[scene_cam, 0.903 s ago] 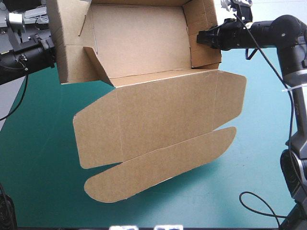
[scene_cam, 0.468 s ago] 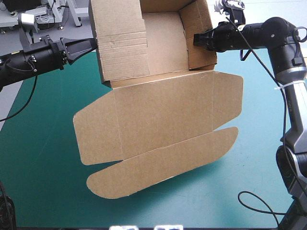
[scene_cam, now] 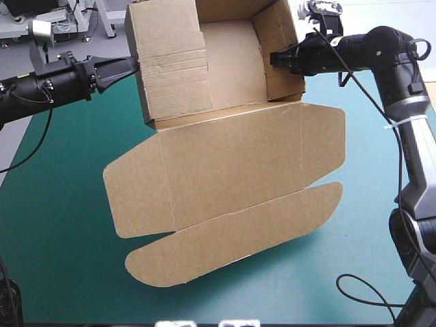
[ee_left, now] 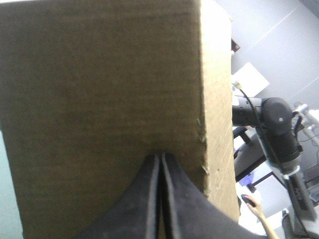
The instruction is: Fold the box
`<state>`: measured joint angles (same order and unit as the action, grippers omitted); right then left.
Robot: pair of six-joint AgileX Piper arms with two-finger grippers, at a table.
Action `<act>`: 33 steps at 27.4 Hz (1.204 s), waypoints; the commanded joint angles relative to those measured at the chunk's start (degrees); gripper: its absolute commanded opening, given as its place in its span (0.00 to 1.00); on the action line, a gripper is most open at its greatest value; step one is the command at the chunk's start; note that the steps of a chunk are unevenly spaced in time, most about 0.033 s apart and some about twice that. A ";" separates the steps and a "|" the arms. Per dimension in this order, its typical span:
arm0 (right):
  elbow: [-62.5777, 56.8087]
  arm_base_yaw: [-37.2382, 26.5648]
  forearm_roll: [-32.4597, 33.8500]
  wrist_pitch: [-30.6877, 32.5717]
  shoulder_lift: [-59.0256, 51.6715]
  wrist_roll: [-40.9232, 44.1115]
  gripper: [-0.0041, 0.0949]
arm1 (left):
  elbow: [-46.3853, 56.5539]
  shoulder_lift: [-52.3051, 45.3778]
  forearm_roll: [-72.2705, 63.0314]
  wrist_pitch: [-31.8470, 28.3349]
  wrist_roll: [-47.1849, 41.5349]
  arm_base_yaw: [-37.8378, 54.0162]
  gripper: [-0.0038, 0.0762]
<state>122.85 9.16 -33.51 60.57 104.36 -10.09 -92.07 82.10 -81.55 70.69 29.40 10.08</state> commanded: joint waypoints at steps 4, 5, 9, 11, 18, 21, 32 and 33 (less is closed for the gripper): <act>1.67 1.03 -2.02 -4.91 -3.07 1.07 0.03 | -1.53 -2.07 -0.39 3.16 0.55 -0.30 0.20; 1.67 1.03 -2.02 -4.91 -3.07 1.07 0.03 | -1.53 -2.07 -0.39 3.16 0.55 -0.30 0.26; 1.67 1.03 -1.58 -5.19 -3.07 1.19 0.03 | -1.53 -2.07 -0.31 3.16 0.55 -0.30 0.44; 1.67 1.03 -0.92 -5.42 -3.07 1.31 0.03 | -1.53 -2.07 -0.17 3.16 0.55 -0.39 0.51; 1.67 1.03 -1.16 -5.62 -1.66 2.61 0.03 | -1.53 -2.07 2.93 3.16 0.55 -4.51 0.53; 1.67 1.03 -1.56 -5.06 -1.35 2.61 0.03 | -1.53 -2.07 6.99 2.42 0.55 -5.50 0.53; 1.67 1.03 1.11 -5.31 -1.24 2.79 0.03 | -1.53 -1.88 8.03 1.44 0.55 -5.50 0.53; 1.67 1.03 0.39 -5.31 -1.24 2.79 0.03 | -1.53 -1.88 8.53 0.38 0.55 -5.50 0.53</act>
<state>122.73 10.13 -28.79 59.15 106.38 -8.29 -92.07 82.10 -69.06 70.79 29.76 4.96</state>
